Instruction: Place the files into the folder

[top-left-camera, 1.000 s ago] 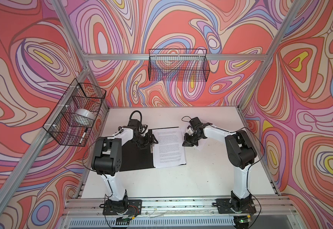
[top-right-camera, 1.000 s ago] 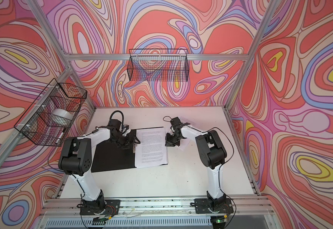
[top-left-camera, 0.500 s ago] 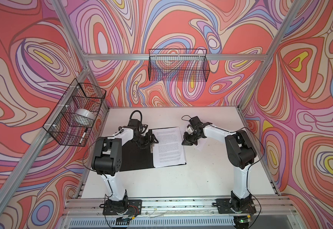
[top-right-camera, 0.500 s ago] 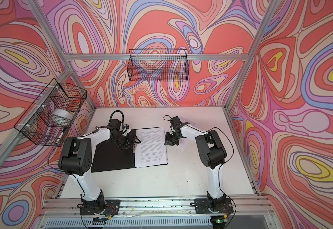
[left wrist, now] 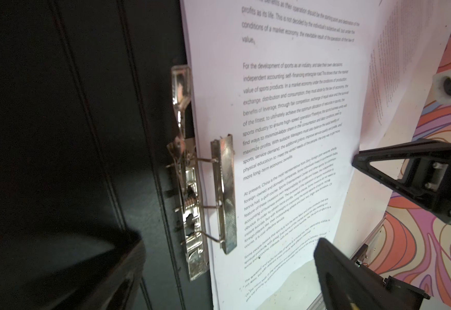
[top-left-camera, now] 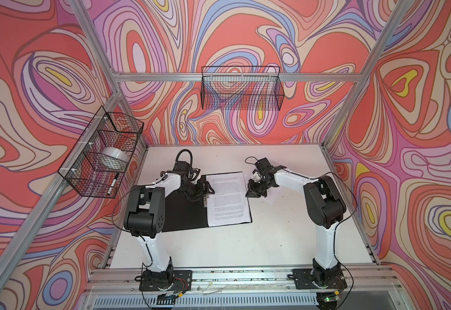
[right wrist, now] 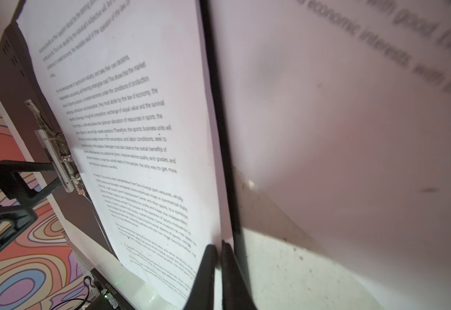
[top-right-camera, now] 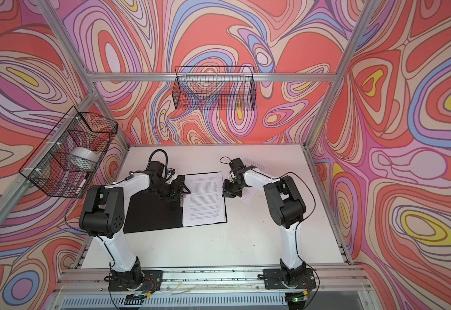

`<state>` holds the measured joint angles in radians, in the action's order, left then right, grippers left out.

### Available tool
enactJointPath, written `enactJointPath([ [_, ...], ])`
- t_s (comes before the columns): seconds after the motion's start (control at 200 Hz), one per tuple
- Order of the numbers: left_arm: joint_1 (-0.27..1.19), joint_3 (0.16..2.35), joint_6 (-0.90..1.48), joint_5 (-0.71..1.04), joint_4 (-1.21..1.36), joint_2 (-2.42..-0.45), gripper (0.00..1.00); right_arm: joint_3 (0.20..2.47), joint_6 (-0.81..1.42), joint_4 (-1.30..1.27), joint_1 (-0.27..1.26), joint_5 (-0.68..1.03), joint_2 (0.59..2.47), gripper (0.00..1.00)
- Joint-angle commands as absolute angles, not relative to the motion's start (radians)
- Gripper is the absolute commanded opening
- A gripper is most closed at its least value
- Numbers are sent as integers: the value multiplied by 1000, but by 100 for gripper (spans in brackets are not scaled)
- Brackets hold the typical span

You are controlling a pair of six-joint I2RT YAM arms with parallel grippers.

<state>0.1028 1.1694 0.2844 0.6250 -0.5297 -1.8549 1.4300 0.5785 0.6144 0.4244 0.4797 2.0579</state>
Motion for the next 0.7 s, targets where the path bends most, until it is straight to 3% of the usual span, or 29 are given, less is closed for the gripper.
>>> enactJointPath([
  [0.0, 98, 1169, 273, 618, -541, -1844, 99, 1458, 574, 644, 436, 442, 2078, 12],
  [0.26, 98, 1183, 254, 598, -565, -1815, 100, 1482, 565, 673, 441, 392, 2067, 19],
  [0.586, 97, 1242, 178, 536, -677, -1711, 100, 1461, 545, 701, 445, 372, 1981, 17],
  [0.696, 95, 1295, 131, 494, -729, -1665, 100, 1443, 548, 726, 444, 289, 1942, 20],
])
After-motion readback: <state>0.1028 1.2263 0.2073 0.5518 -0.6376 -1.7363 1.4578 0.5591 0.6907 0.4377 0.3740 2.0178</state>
